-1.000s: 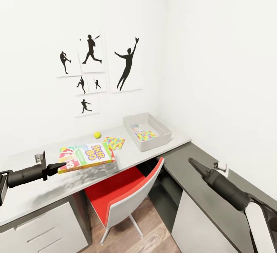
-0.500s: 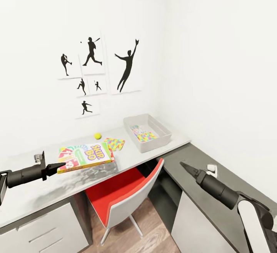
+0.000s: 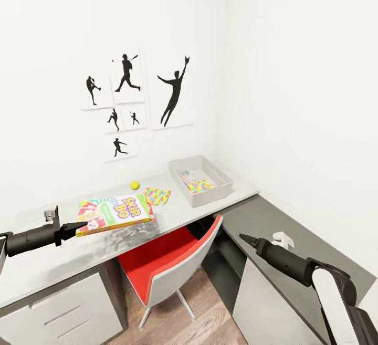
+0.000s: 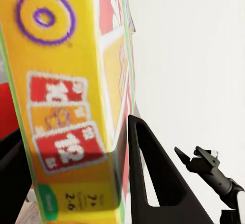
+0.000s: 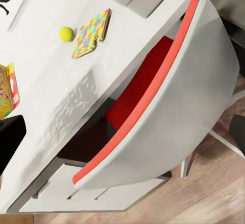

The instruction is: Put all the toys in the child's room - the three board games (two on the bed and one on the table), the two jigsaw puzzles on the table, and the tennis ball on the table - inside the toy box on the table in the child's room.

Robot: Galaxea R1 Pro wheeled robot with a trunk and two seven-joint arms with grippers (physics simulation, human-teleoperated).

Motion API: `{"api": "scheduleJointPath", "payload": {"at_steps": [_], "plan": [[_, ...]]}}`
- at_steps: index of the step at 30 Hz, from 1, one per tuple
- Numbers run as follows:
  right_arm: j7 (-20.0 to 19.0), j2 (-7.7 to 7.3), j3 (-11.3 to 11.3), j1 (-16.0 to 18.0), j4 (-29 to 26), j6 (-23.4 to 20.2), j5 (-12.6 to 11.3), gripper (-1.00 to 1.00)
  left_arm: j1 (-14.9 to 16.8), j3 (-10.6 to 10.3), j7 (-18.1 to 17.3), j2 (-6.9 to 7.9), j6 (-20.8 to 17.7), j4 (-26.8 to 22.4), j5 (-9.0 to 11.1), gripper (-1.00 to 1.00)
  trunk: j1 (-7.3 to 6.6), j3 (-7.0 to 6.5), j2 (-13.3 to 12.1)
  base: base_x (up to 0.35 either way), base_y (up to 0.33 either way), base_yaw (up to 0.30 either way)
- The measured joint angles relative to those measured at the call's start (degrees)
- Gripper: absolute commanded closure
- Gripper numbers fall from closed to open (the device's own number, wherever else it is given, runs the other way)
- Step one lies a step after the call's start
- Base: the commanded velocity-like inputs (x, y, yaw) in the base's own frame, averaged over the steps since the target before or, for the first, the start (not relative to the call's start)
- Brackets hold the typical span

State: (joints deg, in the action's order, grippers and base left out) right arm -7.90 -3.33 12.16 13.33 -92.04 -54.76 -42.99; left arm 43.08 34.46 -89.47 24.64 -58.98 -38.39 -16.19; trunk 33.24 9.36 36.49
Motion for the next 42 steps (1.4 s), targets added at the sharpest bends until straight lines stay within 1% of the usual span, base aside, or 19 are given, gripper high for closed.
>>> {"api": "scheduleJointPath", "payload": {"at_steps": [12,18,28,37,42], "plan": [[-0.7,0.00,0.3,-0.1,0.0,0.2,-0.3,-1.00,0.0,0.0,0.0,-0.05,0.0,0.0,0.0,1.00,-2.64,-2.16,-4.8,-0.001,0.000,0.000],[-2.3,0.01,0.3,-0.3,0.0,0.5,-0.3,-1.00,0.0,0.0,0.0,-0.01,0.1,0.0,0.0,1.00,-3.96,-3.25,-7.2,0.000,0.000,0.000],[-2.6,-0.01,0.5,-0.4,0.0,0.9,-0.3,-1.00,0.0,-0.1,0.0,0.00,0.1,0.0,0.0,1.00,-6.17,-5.05,-11.3,0.000,0.000,0.000],[-2.6,-0.01,0.5,-0.4,0.1,1.0,-0.3,-1.00,0.0,-0.1,0.0,0.29,0.1,0.0,0.0,1.00,-6.17,-5.06,-11.3,0.000,0.000,-0.005],[-2.5,-0.01,0.5,-0.4,0.1,1.0,-0.3,-1.00,0.0,-0.1,0.0,0.41,0.1,0.0,-0.1,1.00,-6.18,-5.06,-11.3,0.044,0.066,-0.200]]}}
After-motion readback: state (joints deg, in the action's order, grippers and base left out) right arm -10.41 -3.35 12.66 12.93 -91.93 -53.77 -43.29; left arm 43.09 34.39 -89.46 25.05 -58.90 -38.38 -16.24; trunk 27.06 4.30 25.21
